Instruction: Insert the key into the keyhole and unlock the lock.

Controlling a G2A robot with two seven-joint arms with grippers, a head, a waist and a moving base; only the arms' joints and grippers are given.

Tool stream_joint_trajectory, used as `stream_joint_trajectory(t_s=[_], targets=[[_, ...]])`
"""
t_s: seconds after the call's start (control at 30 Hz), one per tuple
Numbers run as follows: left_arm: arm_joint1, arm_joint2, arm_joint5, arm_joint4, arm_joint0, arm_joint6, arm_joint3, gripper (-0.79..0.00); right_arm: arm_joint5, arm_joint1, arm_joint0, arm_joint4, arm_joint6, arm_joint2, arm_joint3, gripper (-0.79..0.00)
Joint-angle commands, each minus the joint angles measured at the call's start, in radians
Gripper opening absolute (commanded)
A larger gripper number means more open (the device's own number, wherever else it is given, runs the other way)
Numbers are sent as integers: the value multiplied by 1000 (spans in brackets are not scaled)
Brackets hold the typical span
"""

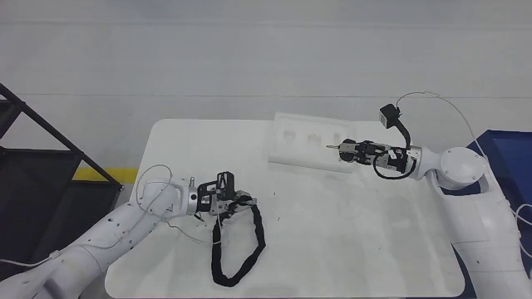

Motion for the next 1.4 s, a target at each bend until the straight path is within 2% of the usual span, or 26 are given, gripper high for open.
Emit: stream_joint_trajectory(t_s=[0.0,0.2,0.47,0.63,0.83,0.97,1.13,1.37], targets=[[9,-24,-22,-2,1,45,-17,-785,0,0,0,0,0,0,0,-785],[32,-98,-45,12,5,150,-88,-785,1,0,-2,-4,-4,-1,-3,-785],[39,-163,-80,0,6,220,-193,-785,96,18,-41,-60,49,14,-211,-785],[39,-202,-17,28,11,253,-275,-785,165,36,-76,-124,87,51,-379,-785],[29,-216,17,83,6,270,-351,-785,134,50,-108,-108,133,92,-509,-785],[9,-191,38,98,3,271,-351,-785,118,55,-123,-97,131,105,-540,-785],[-38,-136,87,103,-28,250,-293,-785,105,59,-133,-82,120,108,-552,-785],[-38,-136,87,103,-28,250,-293,-785,105,59,-133,-82,120,108,-552,-785]])
